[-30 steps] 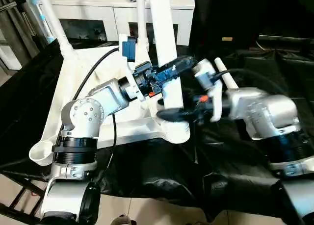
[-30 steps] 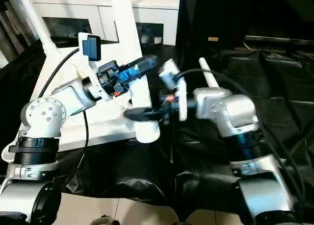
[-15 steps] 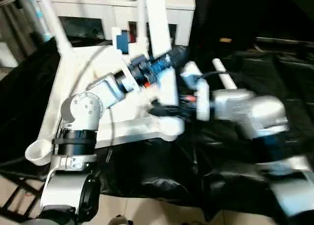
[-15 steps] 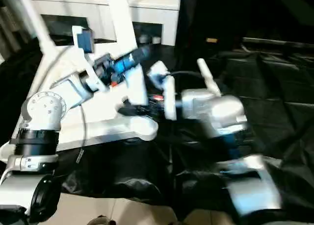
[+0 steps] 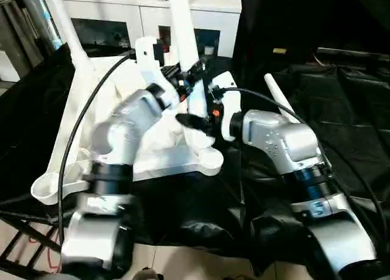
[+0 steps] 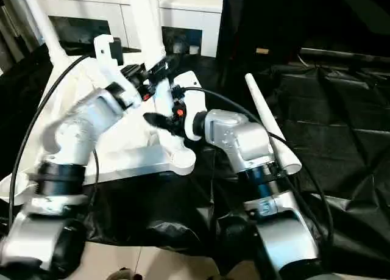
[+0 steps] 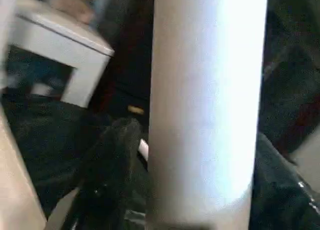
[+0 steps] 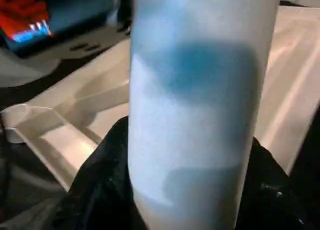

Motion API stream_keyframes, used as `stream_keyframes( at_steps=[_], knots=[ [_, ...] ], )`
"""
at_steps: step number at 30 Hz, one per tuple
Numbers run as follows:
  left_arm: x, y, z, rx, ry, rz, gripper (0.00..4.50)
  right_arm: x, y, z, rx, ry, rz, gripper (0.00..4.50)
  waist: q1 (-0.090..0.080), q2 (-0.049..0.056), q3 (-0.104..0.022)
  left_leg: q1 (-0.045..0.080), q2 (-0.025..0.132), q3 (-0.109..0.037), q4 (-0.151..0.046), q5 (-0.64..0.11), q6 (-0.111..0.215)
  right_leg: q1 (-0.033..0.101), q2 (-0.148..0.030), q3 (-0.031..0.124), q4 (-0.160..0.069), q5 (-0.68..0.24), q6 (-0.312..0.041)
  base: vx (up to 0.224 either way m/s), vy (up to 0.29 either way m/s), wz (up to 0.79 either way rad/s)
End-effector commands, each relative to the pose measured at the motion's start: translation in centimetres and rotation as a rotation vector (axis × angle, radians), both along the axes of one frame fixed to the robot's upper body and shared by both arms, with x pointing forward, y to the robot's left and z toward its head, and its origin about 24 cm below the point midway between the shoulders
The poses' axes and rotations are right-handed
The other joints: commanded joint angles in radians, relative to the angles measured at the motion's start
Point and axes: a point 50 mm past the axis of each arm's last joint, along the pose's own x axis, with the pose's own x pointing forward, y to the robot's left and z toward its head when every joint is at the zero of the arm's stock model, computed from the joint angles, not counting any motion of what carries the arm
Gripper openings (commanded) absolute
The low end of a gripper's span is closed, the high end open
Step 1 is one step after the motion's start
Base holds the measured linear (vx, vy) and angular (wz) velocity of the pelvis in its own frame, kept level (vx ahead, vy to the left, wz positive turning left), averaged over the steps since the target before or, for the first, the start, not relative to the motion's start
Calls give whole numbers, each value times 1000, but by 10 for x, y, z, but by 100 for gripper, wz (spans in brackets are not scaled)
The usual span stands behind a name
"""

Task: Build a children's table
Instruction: Pick table leg

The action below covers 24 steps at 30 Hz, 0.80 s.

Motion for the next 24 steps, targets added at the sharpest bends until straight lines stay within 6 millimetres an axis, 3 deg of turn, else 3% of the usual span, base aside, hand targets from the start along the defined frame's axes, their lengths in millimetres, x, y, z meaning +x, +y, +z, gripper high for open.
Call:
stream_keyframes(
  at_steps=[1,3,4,5,8,9,10,11,15,18,19,21,22,23,24],
  knots=[
    [7,29,-3,-5,37,208,255,-10,26,31,87,-137,128,196,0,-6,-85,11,12,4,-67,-113,-3,72,-56,51,-69,-165,-148,0,0,0],
    [10,29,4,-7,13,198,246,-8,27,33,87,-149,135,196,1,-8,-84,12,11,4,-67,-119,-2,70,-56,50,-72,-184,-139,0,0,0],
    [11,27,6,-1,1,167,223,-8,28,33,94,-141,152,231,1,-2,-85,13,10,4,-67,-121,-5,68,-55,50,-72,-187,-135,0,0,0],
    [11,24,7,-2,-12,127,215,-8,28,33,98,-130,164,251,2,11,-84,15,10,1,-68,-127,-10,67,-54,50,-70,-185,-137,0,0,0],
    [9,15,9,-63,-18,5,200,-6,20,31,103,-99,186,271,1,4,-84,13,8,1,-68,-139,-8,72,-53,50,-71,-164,-142,0,0,0],
    [6,10,11,-114,-22,-74,191,-6,12,30,103,-71,208,301,-2,17,-84,14,8,2,-66,-138,-10,70,-50,49,-71,-137,-155,0,0,0],
    [5,8,12,-139,-26,-109,191,-6,8,29,103,-54,222,301,2,14,-89,17,9,2,-64,-131,-5,72,-50,50,-64,-99,-173,0,0,0],
    [0,4,13,-203,-64,-248,189,-8,-8,32,164,5,294,309,1,21,-88,18,7,2,-62,-128,7,72,-48,49,-65,-77,-189,0,0,0],
    [-6,3,14,-247,-121,-407,188,-12,-26,40,238,35,394,339,9,16,-92,14,10,2,-60,-109,37,79,-49,47,-56,-18,-231,0,0,0],
    [-19,4,14,-244,-188,-640,188,-27,-41,42,223,45,604,353,13,21,-91,12,11,2,-58,-108,48,82,-50,45,-53,-14,-244,0,0,0],
    [-24,3,14,-225,-204,-696,188,-28,-44,41,216,66,631,353,11,19,-88,12,11,3,-60,-126,57,82,-50,44,-57,-41,-247,0,0,0],
    [-30,2,16,-236,-227,-769,188,-29,-46,36,200,93,652,353,9,14,-86,9,12,4,-60,-144,50,83,-53,44,-61,-86,-247,0,0,0],
    [-32,1,18,-246,-241,-788,188,-28,-47,33,192,114,655,353,8,6,-84,11,12,5,-60,-152,44,80,-55,44,-63,-135,-240,0,0,0],
    [-33,1,19,-254,-249,-798,188,-28,-48,31,188,128,655,353,9,6,-82,13,13,6,-59,-157,37,77,-56,46,-69,-182,-230,0,0,0],
    [-33,1,22,-266,-267,-817,187,-28,-48,27,174,158,673,353,9,-5,-82,13,13,7,-60,-159,36,78,-56,46,-73,-201,-223,0,0,0]
  ],
)
